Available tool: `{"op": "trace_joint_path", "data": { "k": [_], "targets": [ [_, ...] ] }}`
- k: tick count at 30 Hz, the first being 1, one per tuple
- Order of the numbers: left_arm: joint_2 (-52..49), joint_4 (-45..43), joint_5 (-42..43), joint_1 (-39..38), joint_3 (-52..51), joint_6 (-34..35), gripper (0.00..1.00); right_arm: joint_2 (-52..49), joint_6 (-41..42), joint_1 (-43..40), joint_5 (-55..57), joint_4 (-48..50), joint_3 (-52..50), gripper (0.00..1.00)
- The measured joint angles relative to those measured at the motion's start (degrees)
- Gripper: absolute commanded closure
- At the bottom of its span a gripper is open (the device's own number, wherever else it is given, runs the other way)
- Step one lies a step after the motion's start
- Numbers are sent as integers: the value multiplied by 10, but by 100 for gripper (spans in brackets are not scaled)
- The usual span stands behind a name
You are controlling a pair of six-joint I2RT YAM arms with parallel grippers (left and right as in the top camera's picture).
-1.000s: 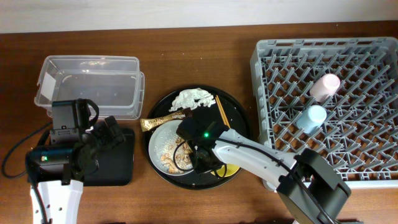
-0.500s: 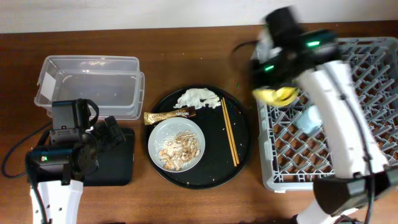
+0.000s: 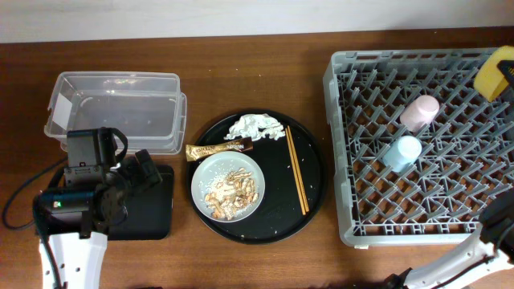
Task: Sort waste into correct bins and load items into the dishwasher rack
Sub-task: 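Carry the yellow cup to the rack's right side and release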
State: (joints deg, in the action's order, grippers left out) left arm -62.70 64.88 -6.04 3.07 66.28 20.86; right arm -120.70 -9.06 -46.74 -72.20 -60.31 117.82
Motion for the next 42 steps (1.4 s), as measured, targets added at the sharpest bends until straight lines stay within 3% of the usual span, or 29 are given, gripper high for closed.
{"op": "trace_joint_path", "data": {
  "k": [6, 12, 19, 21, 24, 27, 31, 35, 37, 42],
  "targets": [
    [0, 0, 0, 0, 0, 0, 1, -96, 20, -3, -117, -53, -4, 96],
    [0, 0, 0, 0, 0, 0, 1, -97, 27, -24, -12, -132, -5, 96],
    [0, 0, 0, 0, 0, 0, 1, -97, 15, -24, -15, -140, -5, 95],
    [0, 0, 0, 0, 0, 0, 1, -97, 14, -26, 9, -165, -5, 87],
    [0, 0, 0, 0, 0, 0, 1, -97, 22, -49, 54, -188, -5, 84],
    [0, 0, 0, 0, 0, 0, 1, -97, 37, -83, 115, -219, -5, 67],
    [0, 0, 0, 0, 0, 0, 1, -79, 43, -97, 158, -262, -5, 65],
    [0, 0, 0, 0, 0, 0, 1, 21, 44, -97, 211, -289, -6, 68],
    [0, 0, 0, 0, 0, 0, 1, 55, 43, -95, 219, -264, -6, 94],
    [0, 1, 0, 0, 0, 0, 1, 53, 83, -11, 302, -100, -7, 96]
  ]
}}
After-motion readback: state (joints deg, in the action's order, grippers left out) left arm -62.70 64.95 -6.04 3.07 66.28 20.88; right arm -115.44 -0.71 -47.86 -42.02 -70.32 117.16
